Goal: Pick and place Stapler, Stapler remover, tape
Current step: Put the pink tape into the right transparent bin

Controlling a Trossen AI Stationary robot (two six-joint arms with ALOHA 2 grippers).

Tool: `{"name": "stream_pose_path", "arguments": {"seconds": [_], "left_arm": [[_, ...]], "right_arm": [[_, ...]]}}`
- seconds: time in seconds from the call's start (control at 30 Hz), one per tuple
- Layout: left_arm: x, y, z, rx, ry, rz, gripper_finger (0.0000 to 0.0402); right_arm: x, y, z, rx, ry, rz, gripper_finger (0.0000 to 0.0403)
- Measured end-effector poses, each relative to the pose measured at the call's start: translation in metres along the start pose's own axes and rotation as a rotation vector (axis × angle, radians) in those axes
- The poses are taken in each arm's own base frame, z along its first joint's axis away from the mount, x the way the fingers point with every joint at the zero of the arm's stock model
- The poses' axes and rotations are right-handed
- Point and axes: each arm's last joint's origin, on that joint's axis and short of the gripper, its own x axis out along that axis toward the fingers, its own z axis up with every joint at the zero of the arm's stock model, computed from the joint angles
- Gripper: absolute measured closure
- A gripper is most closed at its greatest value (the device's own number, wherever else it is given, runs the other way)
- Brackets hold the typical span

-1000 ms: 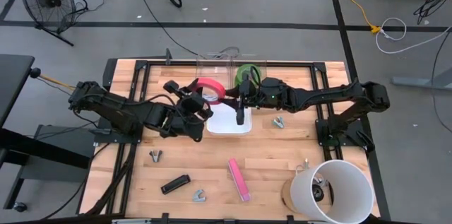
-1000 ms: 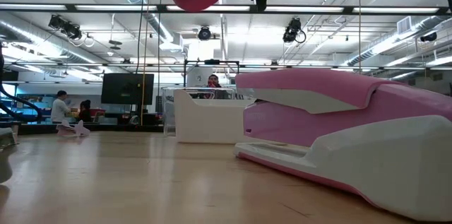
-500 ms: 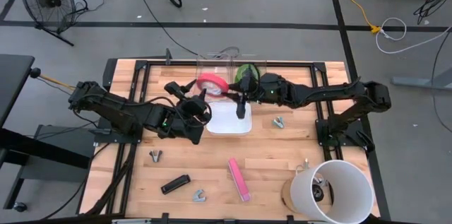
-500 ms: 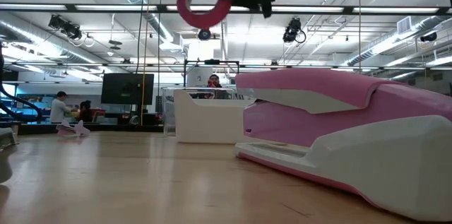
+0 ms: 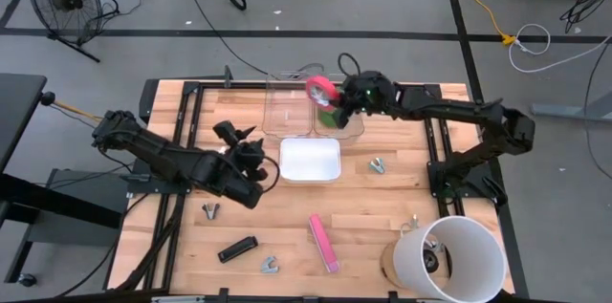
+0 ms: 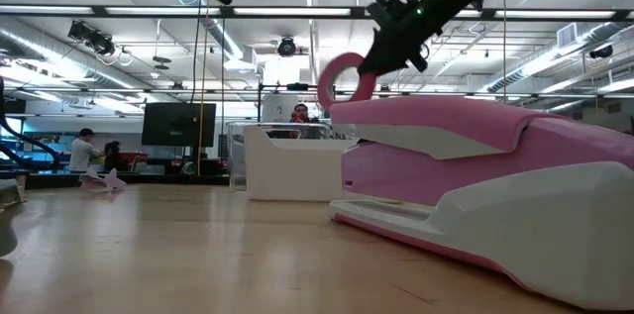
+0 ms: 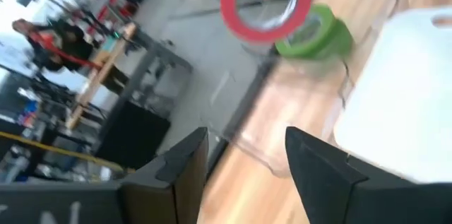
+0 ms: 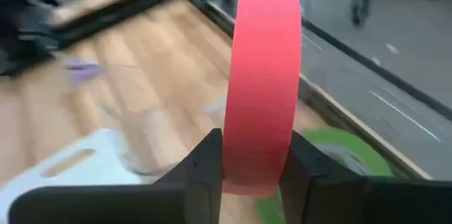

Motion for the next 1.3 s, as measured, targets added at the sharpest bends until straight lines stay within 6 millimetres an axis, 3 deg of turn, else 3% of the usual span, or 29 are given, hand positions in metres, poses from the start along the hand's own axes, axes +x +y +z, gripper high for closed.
{"name": "stream_pose_path", "arguments": {"seconds": [0.33, 0.7, 1.03, 1.3], "left_arm": [[-0.014, 0.003, -0.015, -0.071, 0.055, -0.027, 0.0223], [-0.022, 0.000, -0.016, -0.078, 0.032, -0.053, 0.0223], [-0.022, 0.000, -0.016, -0.088, 0.037, -0.060, 0.0223], [-0.022, -0.001, -0.016, -0.100, 0.034, -0.063, 0.0223]], "right_arm": [[0.003, -0.044, 0.000, 0.195, 0.053, 0.078, 0.0317], [0.014, -0.084, -0.034, 0.379, 0.020, 0.160, 0.0317], [0.019, -0.097, -0.082, 0.495, -0.064, 0.237, 0.0317], [0.019, -0.099, -0.091, 0.503, -0.090, 0.205, 0.0317]]}}
